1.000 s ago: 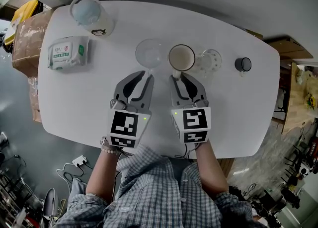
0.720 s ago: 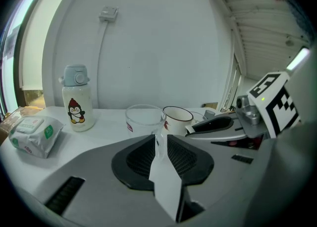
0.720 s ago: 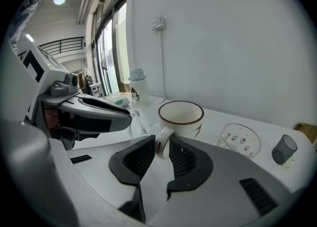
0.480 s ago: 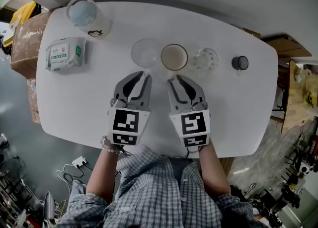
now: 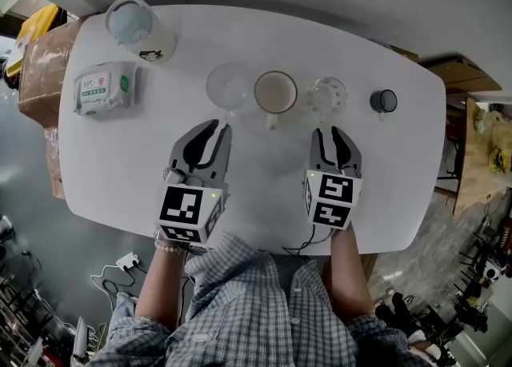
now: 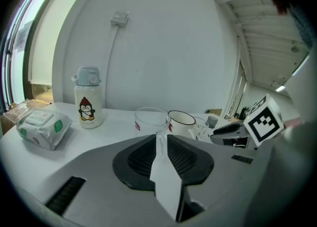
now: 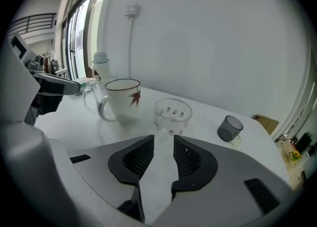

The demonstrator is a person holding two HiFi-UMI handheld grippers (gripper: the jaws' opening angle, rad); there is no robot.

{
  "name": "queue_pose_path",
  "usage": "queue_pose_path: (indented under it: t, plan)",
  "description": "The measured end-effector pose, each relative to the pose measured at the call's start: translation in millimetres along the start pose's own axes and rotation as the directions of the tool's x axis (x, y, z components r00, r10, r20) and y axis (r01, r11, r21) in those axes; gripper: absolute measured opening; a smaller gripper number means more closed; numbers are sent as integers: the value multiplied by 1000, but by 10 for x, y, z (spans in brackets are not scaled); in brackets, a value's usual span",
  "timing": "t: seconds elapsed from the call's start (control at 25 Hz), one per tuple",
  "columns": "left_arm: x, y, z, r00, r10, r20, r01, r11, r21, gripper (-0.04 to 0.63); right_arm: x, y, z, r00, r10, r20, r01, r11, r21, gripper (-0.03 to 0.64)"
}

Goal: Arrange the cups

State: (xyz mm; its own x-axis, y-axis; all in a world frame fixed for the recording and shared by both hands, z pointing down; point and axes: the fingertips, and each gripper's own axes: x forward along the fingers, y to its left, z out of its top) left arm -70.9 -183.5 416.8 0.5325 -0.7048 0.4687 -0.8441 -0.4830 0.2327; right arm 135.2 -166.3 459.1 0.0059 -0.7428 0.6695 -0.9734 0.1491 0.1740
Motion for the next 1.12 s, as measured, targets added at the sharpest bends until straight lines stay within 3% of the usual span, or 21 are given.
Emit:
queue_pose_path:
  t: [0.56,0.84,1.12]
  plan:
    - [-111,-79,-41,999,17,-29,-16,999,44,75,250,50,-31,1000,25,-12,-25,999,28,71]
    - [-86,-64,29,1000,23,-5,-23,998,52,75,237,210,2,993,116,17,-117,992,37,67]
    - [-96,28,11,999,47,-11,-47,998,50,75,193,350,-17,980,198,13,-198,980,-19,66]
